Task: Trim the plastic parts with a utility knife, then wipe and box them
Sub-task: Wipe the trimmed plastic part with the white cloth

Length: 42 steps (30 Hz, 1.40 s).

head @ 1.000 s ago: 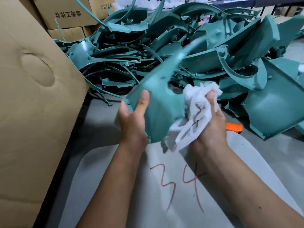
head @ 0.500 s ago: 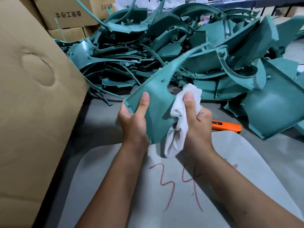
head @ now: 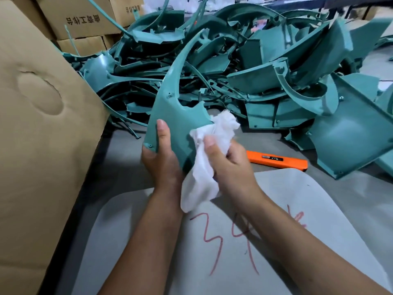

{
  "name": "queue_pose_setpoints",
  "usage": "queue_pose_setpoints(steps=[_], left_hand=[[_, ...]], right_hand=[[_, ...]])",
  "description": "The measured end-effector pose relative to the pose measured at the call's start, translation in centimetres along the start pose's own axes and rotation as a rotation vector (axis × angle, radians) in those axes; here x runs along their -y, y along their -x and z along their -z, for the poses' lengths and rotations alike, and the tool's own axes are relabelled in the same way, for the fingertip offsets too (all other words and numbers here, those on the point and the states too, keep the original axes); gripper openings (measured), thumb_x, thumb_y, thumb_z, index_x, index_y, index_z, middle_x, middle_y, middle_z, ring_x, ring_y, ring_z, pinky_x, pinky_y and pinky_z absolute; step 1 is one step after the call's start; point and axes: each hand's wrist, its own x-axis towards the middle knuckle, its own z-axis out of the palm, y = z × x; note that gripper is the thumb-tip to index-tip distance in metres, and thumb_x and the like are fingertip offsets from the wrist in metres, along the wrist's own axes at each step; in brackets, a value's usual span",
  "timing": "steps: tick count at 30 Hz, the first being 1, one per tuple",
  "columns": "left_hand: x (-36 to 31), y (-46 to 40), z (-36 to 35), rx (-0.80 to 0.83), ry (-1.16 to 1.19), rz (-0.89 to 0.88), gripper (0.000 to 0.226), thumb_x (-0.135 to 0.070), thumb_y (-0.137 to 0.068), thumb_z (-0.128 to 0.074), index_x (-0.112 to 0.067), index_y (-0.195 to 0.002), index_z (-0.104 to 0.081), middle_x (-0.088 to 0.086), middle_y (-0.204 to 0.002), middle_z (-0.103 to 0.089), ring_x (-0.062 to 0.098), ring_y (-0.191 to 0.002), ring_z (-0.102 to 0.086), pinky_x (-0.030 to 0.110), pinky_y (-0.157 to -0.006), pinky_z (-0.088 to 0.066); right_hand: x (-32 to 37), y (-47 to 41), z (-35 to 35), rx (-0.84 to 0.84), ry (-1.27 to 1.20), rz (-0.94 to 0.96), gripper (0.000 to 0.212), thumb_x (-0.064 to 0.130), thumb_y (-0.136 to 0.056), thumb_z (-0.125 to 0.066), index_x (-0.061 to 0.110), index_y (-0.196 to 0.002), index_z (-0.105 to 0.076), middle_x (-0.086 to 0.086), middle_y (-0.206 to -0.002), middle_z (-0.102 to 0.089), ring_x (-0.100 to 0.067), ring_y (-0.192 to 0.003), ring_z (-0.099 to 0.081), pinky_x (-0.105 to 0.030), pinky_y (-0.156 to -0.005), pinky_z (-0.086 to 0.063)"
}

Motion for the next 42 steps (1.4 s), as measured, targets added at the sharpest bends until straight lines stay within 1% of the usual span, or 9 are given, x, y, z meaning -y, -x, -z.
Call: queue_pose_setpoints(steps=[5, 10, 13, 18, 23, 27, 30, 37, 42], left_hand=[[0.6, 0.7, -0.4, 0.191, 0.103, -0.061, 0.028, -0.023, -0.090, -0.078, -0.008, -0.112, -0.069, 0.008, -0.104, -0.079, 0.029, -0.094, -0.077, 0.039, -0.078, -0.063], [0.1, -1.9, 1.4, 0.517, -0.229, -0.210, 0.026, -0.023, -0.083, -0.075, -0.006, -0.098, -0.061, 0.006, -0.092, -0.078, 0.020, -0.083, -0.074, 0.034, -0.072, -0.058], [-0.6, -1.7, 2.1, 0.686, -0.211, -0.067, 0.030, -0.033, -0.086, -0.077, -0.013, -0.106, -0.071, 0.009, -0.105, -0.079, 0.025, -0.095, -0.076, 0.032, -0.075, -0.060], [-0.4, -0.8, 1.5, 0.609, -0.135, -0.122, 0.011, -0.022, -0.089, -0.075, -0.014, -0.096, -0.078, 0.011, -0.098, -0.079, 0.027, -0.087, -0.077, 0.034, -0.071, -0.061], [-0.5, -0.5, 0.9, 0.499, -0.057, -0.191, 0.006, -0.020, -0.090, -0.075, -0.021, -0.091, -0.080, 0.004, -0.093, -0.080, 0.020, -0.084, -0.076, 0.032, -0.069, -0.060], [-0.7, -0.5, 0.5, 0.382, 0.012, -0.206, 0.007, -0.022, -0.091, -0.074, -0.025, -0.091, -0.081, 0.002, -0.094, -0.080, 0.020, -0.084, -0.077, 0.031, -0.068, -0.061], [-0.6, -0.1, 0.4, 0.320, 0.027, -0.231, 0.006, -0.025, -0.092, -0.075, -0.026, -0.091, -0.081, 0.001, -0.097, -0.080, 0.021, -0.087, -0.077, 0.033, -0.070, -0.061], [0.1, 1.0, -0.6, 0.132, 0.152, -0.266, 0.009, -0.019, -0.100, -0.066, -0.022, -0.098, -0.074, -0.004, -0.097, -0.079, 0.016, -0.089, -0.076, 0.030, -0.071, -0.060], [0.5, 0.6, -0.2, 0.184, 0.152, -0.227, 0.009, -0.020, -0.100, -0.065, -0.022, -0.103, -0.073, -0.002, -0.101, -0.079, 0.019, -0.092, -0.077, 0.032, -0.071, -0.061]], right_hand=[[0.0, -0.8, 0.6, -0.160, 0.020, 0.122, 0.009, 0.012, -0.104, -0.063, 0.011, -0.098, -0.069, 0.014, -0.071, -0.061, -0.004, -0.066, -0.055, -0.021, -0.062, -0.045], [0.5, -2.6, 3.5, -0.221, 0.218, 0.207, 0.041, 0.028, -0.100, -0.063, -0.005, -0.077, -0.055, -0.009, -0.067, -0.046, -0.018, -0.066, -0.039, -0.038, -0.061, -0.033], [0.1, -2.4, 3.7, -0.172, 0.337, 0.244, 0.054, 0.037, -0.099, -0.063, -0.002, -0.065, -0.049, -0.016, -0.059, -0.044, -0.017, -0.058, -0.040, -0.039, -0.053, -0.032], [-0.1, -2.7, 3.8, -0.167, 0.253, 0.123, 0.048, 0.038, -0.101, -0.066, 0.000, -0.072, -0.063, -0.002, -0.063, -0.062, -0.013, -0.059, -0.055, -0.028, -0.053, -0.042], [-0.1, -2.3, 2.9, -0.180, -0.102, -0.075, 0.039, 0.037, -0.103, -0.064, 0.000, -0.098, -0.073, -0.025, -0.098, -0.075, -0.031, -0.083, -0.069, -0.044, -0.076, -0.056], [0.2, -2.2, 2.7, -0.198, -0.177, -0.079, 0.031, 0.033, -0.104, -0.063, 0.004, -0.098, -0.073, -0.010, -0.085, -0.076, -0.020, -0.073, -0.072, -0.030, -0.061, -0.057], [0.4, -2.0, 2.5, -0.200, -0.197, -0.077, 0.032, 0.034, -0.104, -0.062, 0.006, -0.099, -0.075, -0.017, -0.094, -0.078, -0.025, -0.080, -0.074, -0.037, -0.069, -0.061], [0.2, -2.0, 2.4, -0.549, -0.492, -0.311, 0.042, 0.049, -0.099, -0.067, 0.009, -0.112, -0.071, -0.015, -0.095, -0.075, -0.029, -0.073, -0.074, -0.040, -0.063, -0.060], [0.6, -2.1, 2.5, -0.143, -0.271, -0.191, 0.025, 0.029, -0.103, -0.065, 0.005, -0.107, -0.072, -0.014, -0.095, -0.079, -0.031, -0.084, -0.078, -0.041, -0.069, -0.064]])
